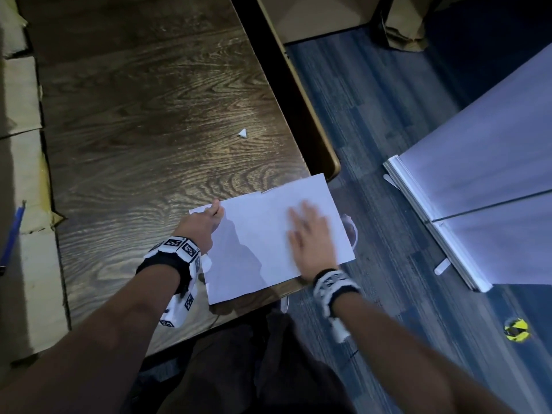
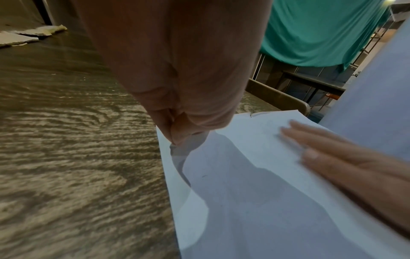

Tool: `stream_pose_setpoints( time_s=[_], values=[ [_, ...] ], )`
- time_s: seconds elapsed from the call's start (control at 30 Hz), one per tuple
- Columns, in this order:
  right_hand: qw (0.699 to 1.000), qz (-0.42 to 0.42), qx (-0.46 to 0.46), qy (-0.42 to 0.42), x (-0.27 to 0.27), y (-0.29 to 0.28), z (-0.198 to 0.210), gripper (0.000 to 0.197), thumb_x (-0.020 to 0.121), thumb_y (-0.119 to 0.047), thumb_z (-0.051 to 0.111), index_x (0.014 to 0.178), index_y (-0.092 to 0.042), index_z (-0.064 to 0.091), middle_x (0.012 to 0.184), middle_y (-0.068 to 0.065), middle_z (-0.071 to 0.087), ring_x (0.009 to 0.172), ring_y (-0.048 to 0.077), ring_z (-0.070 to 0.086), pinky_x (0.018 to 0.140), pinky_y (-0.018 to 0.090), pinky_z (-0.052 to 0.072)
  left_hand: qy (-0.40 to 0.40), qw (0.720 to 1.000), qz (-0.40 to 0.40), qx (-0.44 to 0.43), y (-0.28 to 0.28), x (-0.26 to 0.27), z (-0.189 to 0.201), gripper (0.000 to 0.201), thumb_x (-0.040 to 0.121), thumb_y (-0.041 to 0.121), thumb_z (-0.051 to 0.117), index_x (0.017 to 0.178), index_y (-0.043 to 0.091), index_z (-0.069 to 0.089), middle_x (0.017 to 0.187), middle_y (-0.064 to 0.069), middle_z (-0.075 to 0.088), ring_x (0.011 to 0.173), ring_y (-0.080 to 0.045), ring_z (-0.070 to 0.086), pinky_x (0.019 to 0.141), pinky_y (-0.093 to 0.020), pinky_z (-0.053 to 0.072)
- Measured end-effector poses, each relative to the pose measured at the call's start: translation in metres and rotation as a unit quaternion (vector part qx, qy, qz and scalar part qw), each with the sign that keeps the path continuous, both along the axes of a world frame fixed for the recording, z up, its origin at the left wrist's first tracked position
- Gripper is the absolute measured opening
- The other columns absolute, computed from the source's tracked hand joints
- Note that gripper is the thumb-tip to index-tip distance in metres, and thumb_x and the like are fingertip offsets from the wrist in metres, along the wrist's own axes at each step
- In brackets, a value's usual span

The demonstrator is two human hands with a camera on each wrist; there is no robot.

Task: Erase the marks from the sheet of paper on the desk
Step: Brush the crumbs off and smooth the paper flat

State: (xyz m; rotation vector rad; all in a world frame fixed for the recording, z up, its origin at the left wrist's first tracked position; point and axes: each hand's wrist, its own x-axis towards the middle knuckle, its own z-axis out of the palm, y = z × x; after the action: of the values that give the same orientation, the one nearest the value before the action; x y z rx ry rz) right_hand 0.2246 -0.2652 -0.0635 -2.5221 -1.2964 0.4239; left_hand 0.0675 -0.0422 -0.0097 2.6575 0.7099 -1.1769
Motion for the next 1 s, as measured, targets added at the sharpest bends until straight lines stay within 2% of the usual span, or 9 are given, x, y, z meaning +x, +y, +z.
stream_pose_setpoints(
  time_s=[0.1,0.17,0.4,0.5,0.57,0.67,0.77,0.87,1.0],
  values=[
    [0.993,0.119,-0.006,0.02,-0.063,0.029,-0.004,0.053,0.102,-0.041,0.027,0.154,-0.029,0.027,0.165,0.004,0.012,0.153,0.027,0.008,0.123,0.046,0.006,0.005,1.0,0.0,0.002,0.0,0.001,0.0,0.08,0.091,-0.01,0.038,0.158,0.011,0.0,0.166,-0.004,-0.014,0.115,-0.03,0.057,0.067,-0.031,0.042],
    [0.991,0.133,-0.003,0.01,-0.05,0.025,-0.006,0.052,0.104,-0.042,0.027,0.155,-0.032,0.025,0.166,0.002,0.01,0.153,0.025,0.007,0.124,0.045,0.005,0.009,1.0,0.004,-0.002,0.0,0.003,0.001,0.079,0.091,-0.01,0.038,0.158,0.01,0.0,0.166,-0.005,-0.014,0.116,-0.03,0.057,0.067,-0.03,0.041],
    [0.991,-0.096,-0.061,-0.063,0.067,-0.024,0.002,0.058,0.103,-0.045,0.014,0.157,-0.025,0.016,0.166,0.005,0.007,0.153,0.026,0.005,0.124,0.048,0.005,0.006,1.0,-0.002,0.01,-0.001,-0.001,-0.003,0.077,0.093,-0.007,0.035,0.158,0.012,0.0,0.166,-0.003,-0.015,0.121,-0.026,0.055,0.069,-0.032,0.04],
    [0.999,0.016,-0.025,-0.041,0.02,0.014,0.007,0.056,0.102,-0.042,0.021,0.156,-0.025,0.017,0.165,0.007,0.011,0.152,0.029,0.01,0.122,0.05,0.011,0.013,1.0,-0.005,0.011,-0.002,0.001,-0.003,0.077,0.093,-0.007,0.036,0.158,0.011,-0.001,0.165,-0.004,-0.015,0.124,-0.026,0.054,0.071,-0.031,0.042],
    [0.993,0.115,-0.003,0.007,-0.022,0.032,0.003,0.054,0.103,-0.041,0.028,0.155,-0.029,0.022,0.166,0.004,0.011,0.153,0.025,0.007,0.123,0.046,0.004,0.022,1.0,-0.007,0.012,-0.003,0.003,-0.002,0.077,0.094,-0.007,0.035,0.158,0.01,-0.003,0.165,-0.005,-0.016,0.129,-0.027,0.05,0.073,-0.031,0.042],
    [0.98,0.198,-0.013,-0.016,-0.021,0.028,-0.004,0.052,0.105,-0.044,0.029,0.156,-0.033,0.021,0.166,0.0,0.008,0.153,0.022,0.005,0.123,0.043,0.002,0.026,1.0,-0.001,0.003,-0.003,0.005,0.001,0.076,0.094,-0.008,0.034,0.158,0.009,-0.003,0.165,-0.006,-0.016,0.128,-0.028,0.05,0.07,-0.03,0.039],
    [0.993,0.09,-0.053,-0.049,0.035,0.004,-0.01,0.054,0.104,-0.045,0.023,0.157,-0.035,0.013,0.166,0.0,0.004,0.153,0.023,0.004,0.124,0.047,0.006,0.017,1.0,0.003,-0.004,-0.003,0.003,-0.001,0.076,0.093,-0.009,0.034,0.158,0.009,-0.003,0.165,-0.007,-0.017,0.126,-0.027,0.051,0.068,-0.03,0.039],
    [0.995,-0.06,-0.067,-0.051,0.076,-0.017,-0.003,0.058,0.103,-0.049,0.015,0.158,-0.03,0.008,0.166,0.001,0.002,0.153,0.023,0.002,0.124,0.043,0.0,0.01,1.0,0.007,0.009,-0.007,0.002,-0.001,0.075,0.094,-0.006,0.038,0.157,0.008,-0.001,0.165,-0.009,-0.015,0.098,-0.025,0.057,0.059,-0.027,0.036],
    [0.998,0.028,-0.038,-0.049,0.033,0.013,0.01,0.058,0.103,-0.045,0.021,0.157,-0.024,0.014,0.165,0.007,0.01,0.152,0.028,0.009,0.122,0.051,0.014,0.004,1.0,0.015,0.009,-0.007,0.002,-0.004,0.077,0.093,-0.006,0.039,0.157,0.008,-0.002,0.165,-0.009,-0.016,0.112,-0.024,0.059,0.062,-0.028,0.037]
  ],
)
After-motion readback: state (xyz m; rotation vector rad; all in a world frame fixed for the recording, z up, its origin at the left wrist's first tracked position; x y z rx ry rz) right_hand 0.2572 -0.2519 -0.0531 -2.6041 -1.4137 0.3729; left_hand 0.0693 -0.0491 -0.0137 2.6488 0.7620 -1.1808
